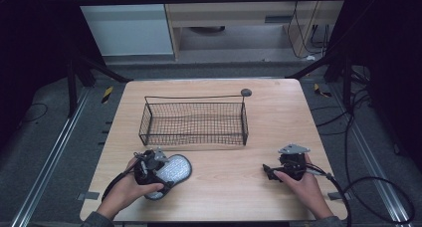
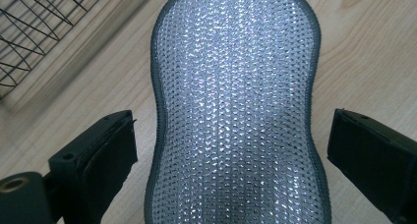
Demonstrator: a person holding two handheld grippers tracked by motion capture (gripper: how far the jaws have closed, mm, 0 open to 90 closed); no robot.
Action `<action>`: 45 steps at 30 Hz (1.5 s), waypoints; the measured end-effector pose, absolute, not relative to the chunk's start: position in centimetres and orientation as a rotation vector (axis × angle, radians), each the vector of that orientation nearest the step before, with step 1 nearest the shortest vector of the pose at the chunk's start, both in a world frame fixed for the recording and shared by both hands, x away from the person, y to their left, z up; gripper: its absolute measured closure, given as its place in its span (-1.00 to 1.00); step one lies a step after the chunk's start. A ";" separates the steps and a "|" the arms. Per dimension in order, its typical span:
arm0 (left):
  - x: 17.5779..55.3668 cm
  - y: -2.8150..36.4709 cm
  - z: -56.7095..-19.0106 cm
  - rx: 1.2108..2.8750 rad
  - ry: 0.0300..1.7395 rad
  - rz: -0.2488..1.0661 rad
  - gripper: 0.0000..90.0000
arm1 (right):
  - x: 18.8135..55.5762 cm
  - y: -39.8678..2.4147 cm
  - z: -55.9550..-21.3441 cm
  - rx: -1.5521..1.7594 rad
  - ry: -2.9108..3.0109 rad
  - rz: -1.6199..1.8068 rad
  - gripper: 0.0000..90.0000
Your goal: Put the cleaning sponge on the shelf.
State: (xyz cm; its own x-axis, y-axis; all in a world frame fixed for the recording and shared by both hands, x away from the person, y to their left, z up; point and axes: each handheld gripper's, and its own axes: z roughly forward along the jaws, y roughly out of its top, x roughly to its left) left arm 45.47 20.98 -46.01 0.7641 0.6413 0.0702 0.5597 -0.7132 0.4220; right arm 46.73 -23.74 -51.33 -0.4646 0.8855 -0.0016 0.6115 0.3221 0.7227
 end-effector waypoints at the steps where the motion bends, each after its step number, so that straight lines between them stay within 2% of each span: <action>1: 45.6 21.0 -46.1 2.583 0.918 0.292 -0.91 | 46.7 -23.7 -51.3 1.327 2.195 0.937 -0.99; 45: 46.9 20.8 -48.5 2.575 0.966 0.218 -0.96 | 46.6 -23.8 -51.3 1.320 2.200 0.935 -0.99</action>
